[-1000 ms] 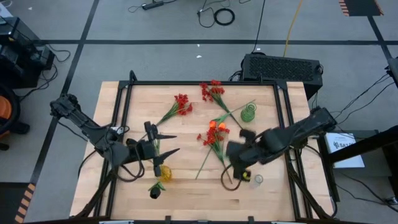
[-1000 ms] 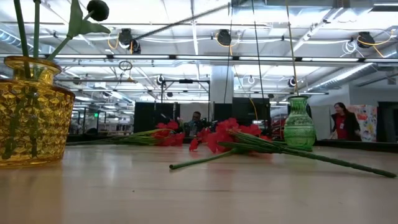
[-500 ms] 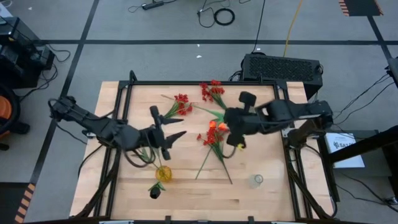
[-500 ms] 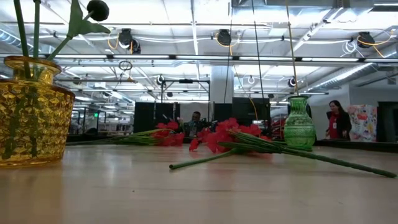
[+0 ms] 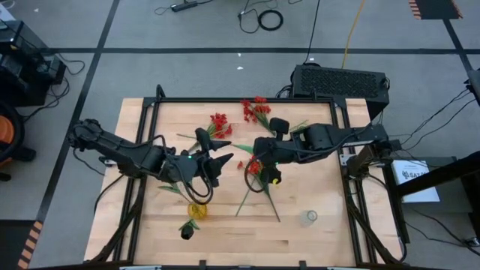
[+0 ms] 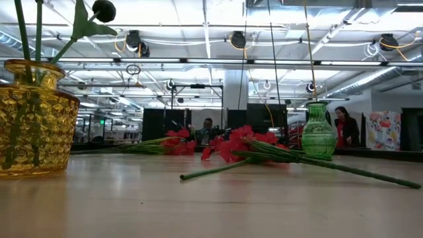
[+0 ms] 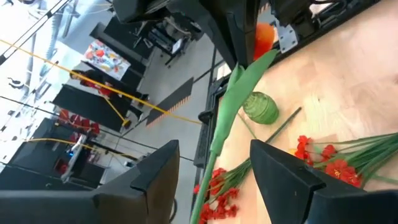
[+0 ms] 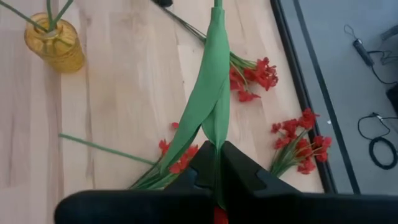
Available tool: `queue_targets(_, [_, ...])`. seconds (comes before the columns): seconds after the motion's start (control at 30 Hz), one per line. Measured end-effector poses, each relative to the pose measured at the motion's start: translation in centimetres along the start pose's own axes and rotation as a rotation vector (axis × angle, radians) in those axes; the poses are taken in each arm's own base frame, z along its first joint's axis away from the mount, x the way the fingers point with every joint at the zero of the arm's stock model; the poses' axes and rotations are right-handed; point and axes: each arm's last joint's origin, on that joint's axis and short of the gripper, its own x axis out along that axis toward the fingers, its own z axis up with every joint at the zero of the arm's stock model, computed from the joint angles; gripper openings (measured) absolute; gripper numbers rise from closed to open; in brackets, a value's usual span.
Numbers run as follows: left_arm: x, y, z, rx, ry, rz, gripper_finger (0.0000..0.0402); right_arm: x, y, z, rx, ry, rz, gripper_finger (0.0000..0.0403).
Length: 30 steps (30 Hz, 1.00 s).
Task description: Sort flowers into vase by color
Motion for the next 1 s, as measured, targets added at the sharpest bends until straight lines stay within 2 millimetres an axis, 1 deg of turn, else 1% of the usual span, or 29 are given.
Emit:
queue_targets(0.17, [0.3, 0.2, -0.4, 0.003, 0.034, -0.003, 0.0175, 0.0, 0.1, 0.2, 0.009, -0.022, 0.012, 0.0003])
queue_targets(0.23, [0.5, 0.3, -0.7, 0.007, 0.052, -0.003, 0.0163, 0.0, 0.2, 0.2, 0.006, -0.016, 0.044, 0.0004])
queue_targets(0.5, [0.5, 0.1, -1.0, 0.035, 0.075, -0.013, 0.0116, 0.0, 0.3, 0.2, 0.007, -0.014, 0.066, 0.0004])
queue_targets(0.83, [0.4, -0.1, -1.1, 0.058, 0.087, -0.026, 0.0032, 0.0, 0.3, 0.2, 0.007, -0.013, 0.076, 0.0006])
queue_targets(0.93, [0.3, -0.1, -1.2, 0.062, 0.089, -0.029, 0.0010, 0.0, 0.3, 0.2, 0.007, -0.013, 0.075, 0.0021])
queue_targets(1.0, [0.4, -0.1, -1.2, 0.068, 0.094, -0.031, 0.0008, -0.2, 0.3, 0.2, -0.001, -0.016, 0.076, 0.0045])
